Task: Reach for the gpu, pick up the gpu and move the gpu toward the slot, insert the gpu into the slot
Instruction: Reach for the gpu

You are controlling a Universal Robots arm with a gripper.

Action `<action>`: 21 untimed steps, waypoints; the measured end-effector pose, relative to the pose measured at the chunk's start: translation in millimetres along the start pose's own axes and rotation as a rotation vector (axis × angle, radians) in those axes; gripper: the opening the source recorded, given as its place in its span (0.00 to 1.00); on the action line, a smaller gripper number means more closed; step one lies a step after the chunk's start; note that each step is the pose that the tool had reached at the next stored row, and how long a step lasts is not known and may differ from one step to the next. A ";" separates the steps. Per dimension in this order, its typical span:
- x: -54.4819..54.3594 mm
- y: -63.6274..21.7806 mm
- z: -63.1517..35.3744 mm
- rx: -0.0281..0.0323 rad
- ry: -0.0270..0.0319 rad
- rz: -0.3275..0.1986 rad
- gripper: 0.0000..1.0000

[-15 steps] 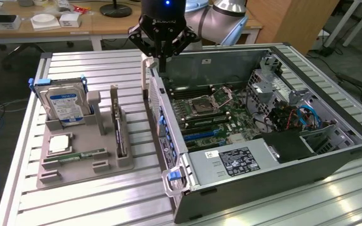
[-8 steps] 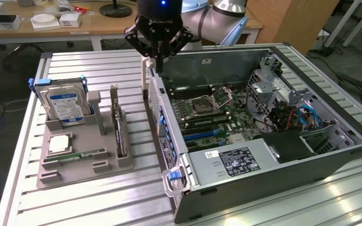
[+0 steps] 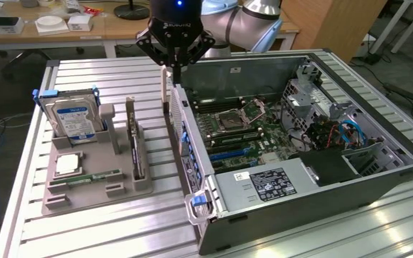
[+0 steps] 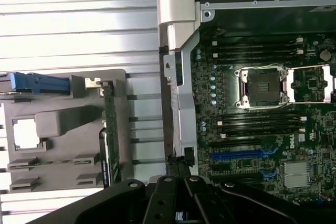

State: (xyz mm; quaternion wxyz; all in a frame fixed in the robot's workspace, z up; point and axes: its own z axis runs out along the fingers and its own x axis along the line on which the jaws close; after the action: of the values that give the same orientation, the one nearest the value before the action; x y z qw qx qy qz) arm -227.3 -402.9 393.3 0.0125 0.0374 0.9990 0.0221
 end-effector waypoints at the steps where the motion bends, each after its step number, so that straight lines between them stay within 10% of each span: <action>1: 1.3 -0.1 0.0 -0.0001 -0.0001 0.000 0.10; 21: 26.9 -2.5 -0.7 0.0001 0.0009 0.001 0.10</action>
State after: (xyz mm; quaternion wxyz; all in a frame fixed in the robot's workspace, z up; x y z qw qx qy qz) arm -254.3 -403.4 393.3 0.0120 0.0378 0.9990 0.0221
